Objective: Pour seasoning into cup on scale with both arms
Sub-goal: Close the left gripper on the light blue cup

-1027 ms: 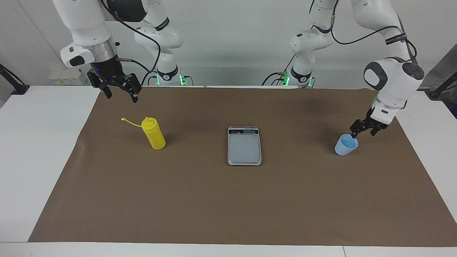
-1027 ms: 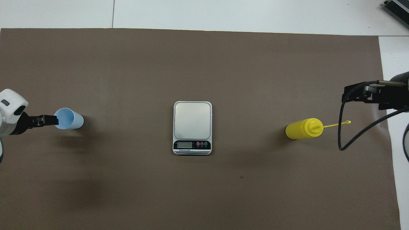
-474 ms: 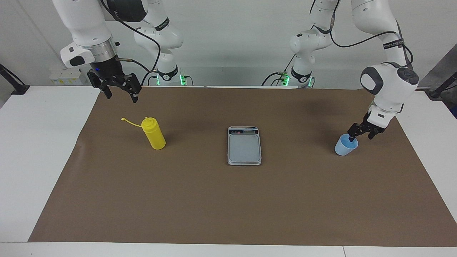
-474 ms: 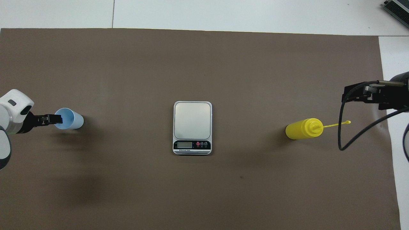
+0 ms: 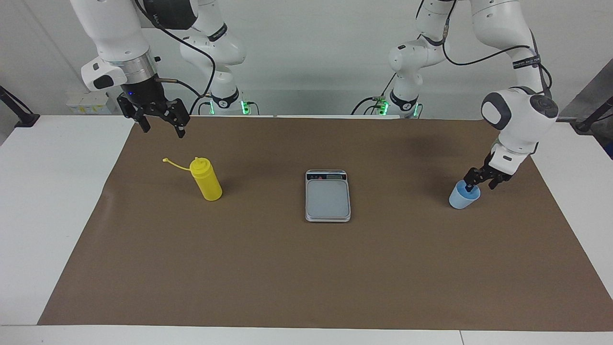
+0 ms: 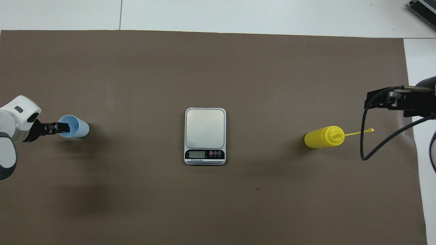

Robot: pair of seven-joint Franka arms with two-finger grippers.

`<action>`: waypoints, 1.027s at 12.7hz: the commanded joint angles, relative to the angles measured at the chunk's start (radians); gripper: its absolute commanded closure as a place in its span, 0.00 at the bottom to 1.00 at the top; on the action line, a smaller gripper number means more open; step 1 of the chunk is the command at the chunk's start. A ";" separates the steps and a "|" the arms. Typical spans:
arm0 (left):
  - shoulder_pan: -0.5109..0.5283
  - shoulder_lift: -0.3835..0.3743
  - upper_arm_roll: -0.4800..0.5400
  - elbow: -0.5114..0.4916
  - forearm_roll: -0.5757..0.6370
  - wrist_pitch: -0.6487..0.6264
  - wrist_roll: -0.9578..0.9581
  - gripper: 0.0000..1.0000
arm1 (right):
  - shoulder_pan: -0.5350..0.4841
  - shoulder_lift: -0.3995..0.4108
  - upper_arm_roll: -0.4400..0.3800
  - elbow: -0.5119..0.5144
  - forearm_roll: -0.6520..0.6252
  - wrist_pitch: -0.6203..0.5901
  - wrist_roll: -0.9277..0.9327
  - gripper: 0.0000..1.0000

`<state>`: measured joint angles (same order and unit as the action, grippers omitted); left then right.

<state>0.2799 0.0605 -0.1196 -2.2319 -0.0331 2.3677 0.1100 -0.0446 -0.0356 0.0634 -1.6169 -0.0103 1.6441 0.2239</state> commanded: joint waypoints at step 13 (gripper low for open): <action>-0.038 0.009 0.009 -0.009 -0.016 0.030 -0.066 0.92 | -0.008 -0.001 0.001 0.005 0.023 -0.017 -0.014 0.00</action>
<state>0.2549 0.0705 -0.1208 -2.2320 -0.0375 2.3817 0.0463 -0.0446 -0.0356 0.0634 -1.6169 -0.0103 1.6441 0.2239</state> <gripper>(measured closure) 0.846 0.000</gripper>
